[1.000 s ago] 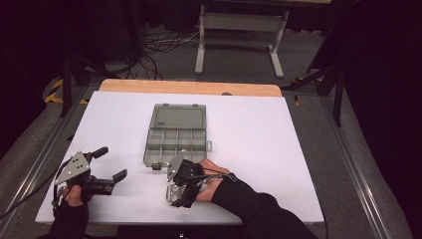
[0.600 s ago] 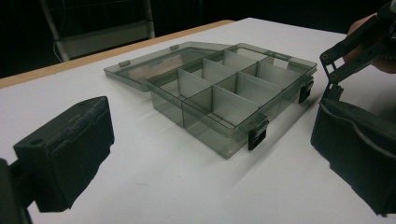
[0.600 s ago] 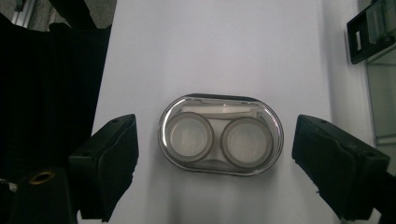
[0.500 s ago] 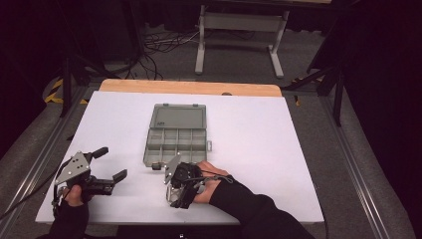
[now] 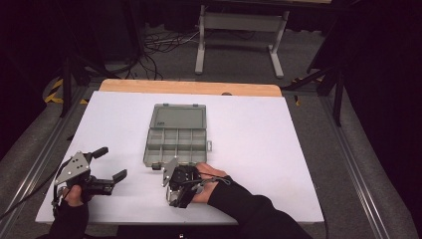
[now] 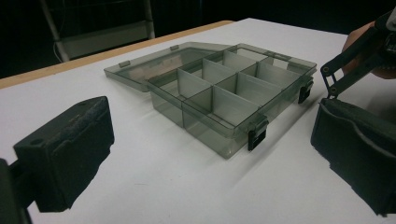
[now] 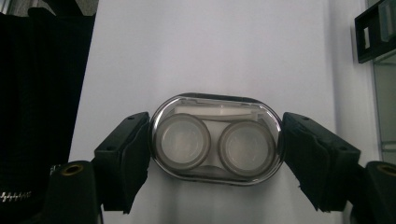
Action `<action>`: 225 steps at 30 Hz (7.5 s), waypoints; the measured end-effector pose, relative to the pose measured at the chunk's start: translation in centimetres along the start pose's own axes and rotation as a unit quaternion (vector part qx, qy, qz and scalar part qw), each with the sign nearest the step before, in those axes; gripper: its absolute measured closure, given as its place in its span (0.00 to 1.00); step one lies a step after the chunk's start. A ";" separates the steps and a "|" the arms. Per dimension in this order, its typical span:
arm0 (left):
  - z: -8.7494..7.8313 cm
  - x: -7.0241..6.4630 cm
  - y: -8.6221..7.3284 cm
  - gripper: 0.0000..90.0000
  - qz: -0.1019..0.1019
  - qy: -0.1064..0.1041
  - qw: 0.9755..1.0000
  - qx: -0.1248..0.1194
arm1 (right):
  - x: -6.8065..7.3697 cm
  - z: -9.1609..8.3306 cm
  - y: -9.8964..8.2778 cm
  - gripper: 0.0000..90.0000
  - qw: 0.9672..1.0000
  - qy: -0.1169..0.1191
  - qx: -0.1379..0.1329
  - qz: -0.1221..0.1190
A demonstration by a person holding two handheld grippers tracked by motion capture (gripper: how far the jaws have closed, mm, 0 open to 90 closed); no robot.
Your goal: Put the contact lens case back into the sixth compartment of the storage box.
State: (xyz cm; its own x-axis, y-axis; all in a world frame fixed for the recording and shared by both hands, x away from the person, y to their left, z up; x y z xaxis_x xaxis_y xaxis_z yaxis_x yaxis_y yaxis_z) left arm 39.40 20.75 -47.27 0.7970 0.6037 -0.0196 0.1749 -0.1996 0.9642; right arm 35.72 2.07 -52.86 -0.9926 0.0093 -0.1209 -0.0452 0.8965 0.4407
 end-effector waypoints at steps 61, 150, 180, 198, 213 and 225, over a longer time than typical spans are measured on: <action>0.0 0.0 0.0 0.00 0.004 0.000 1.000 0.000 | -3.1 -6.1 2.4 0.30 0.992 -0.069 -0.102 -0.011; -0.1 0.2 0.1 0.00 0.009 0.001 1.000 0.000 | -12.4 -3.6 4.1 0.30 0.991 -0.118 -0.058 0.003; -0.2 0.3 0.1 0.00 0.009 0.002 1.000 0.001 | -12.2 -2.0 3.3 0.30 0.995 -0.092 -0.030 -0.004; -0.2 0.3 0.2 0.00 0.005 0.004 1.000 -0.002 | -12.0 -1.6 3.3 0.30 0.996 -0.089 -0.021 -0.012; -0.3 0.4 0.2 0.00 0.004 0.004 1.000 -0.003 | -12.0 -2.2 3.6 0.21 0.996 -0.082 -0.040 -0.005; -0.3 0.4 0.2 0.00 0.004 0.005 1.000 -0.003 | -12.4 -3.8 4.3 0.00 0.993 -0.093 -0.078 0.010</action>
State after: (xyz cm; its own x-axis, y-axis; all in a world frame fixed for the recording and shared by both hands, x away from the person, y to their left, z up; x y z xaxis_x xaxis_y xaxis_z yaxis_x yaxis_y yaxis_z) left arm 39.60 21.22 -47.03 0.7929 0.6093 -0.0090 0.1648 -0.2003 0.9658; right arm 47.39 4.07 -46.06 -0.9563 0.1204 -0.2663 -0.0578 0.8154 0.5760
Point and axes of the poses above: each handheld gripper's, and its own axes: z roughly forward along the jaws, y roughly out of its top, x roughly to its left, the point moved 10 cm from there along z, roughly forward along the jaws, and after that the axes turned 7 degrees about -y, right-handed, at the moved point
